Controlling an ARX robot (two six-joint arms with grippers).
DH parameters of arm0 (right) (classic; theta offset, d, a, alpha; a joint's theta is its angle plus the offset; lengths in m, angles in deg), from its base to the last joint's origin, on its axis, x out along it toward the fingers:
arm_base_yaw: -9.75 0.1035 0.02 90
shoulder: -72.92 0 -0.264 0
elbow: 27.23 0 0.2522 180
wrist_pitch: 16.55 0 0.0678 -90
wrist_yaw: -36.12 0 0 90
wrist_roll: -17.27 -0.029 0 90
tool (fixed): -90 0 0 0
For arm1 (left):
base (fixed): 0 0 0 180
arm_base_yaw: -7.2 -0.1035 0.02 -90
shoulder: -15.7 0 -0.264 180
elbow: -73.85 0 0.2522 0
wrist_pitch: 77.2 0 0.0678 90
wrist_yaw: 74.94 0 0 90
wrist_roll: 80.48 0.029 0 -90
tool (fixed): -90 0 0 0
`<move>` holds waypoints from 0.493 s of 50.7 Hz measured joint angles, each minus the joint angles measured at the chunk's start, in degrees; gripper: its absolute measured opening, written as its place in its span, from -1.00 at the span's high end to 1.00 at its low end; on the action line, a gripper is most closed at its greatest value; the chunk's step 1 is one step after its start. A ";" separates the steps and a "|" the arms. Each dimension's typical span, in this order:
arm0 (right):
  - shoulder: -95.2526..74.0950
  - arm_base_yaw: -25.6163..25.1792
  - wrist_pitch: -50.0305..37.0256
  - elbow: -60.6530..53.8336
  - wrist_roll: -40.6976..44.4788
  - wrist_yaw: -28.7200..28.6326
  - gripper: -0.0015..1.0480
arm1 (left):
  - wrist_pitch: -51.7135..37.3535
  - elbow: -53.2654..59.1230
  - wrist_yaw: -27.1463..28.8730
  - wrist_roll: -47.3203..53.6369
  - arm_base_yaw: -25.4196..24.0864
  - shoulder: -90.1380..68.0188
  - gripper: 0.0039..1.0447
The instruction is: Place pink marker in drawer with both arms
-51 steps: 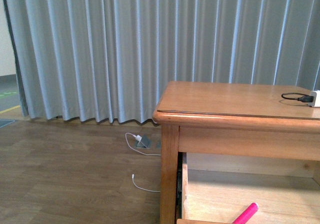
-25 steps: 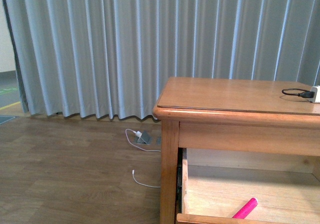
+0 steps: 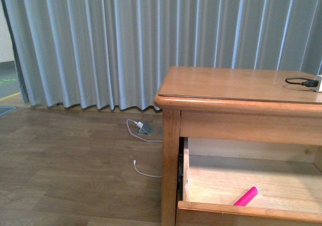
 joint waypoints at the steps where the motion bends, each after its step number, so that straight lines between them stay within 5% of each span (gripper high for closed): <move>1: -2.23 0.24 -0.50 0.42 -0.17 0.04 -0.84 | 0.00 0.00 0.00 0.02 0.00 0.00 -0.89; 25: -35.91 3.78 -21.38 12.07 -3.76 8.96 -0.84 | 0.00 0.00 0.00 0.02 0.00 0.00 -0.89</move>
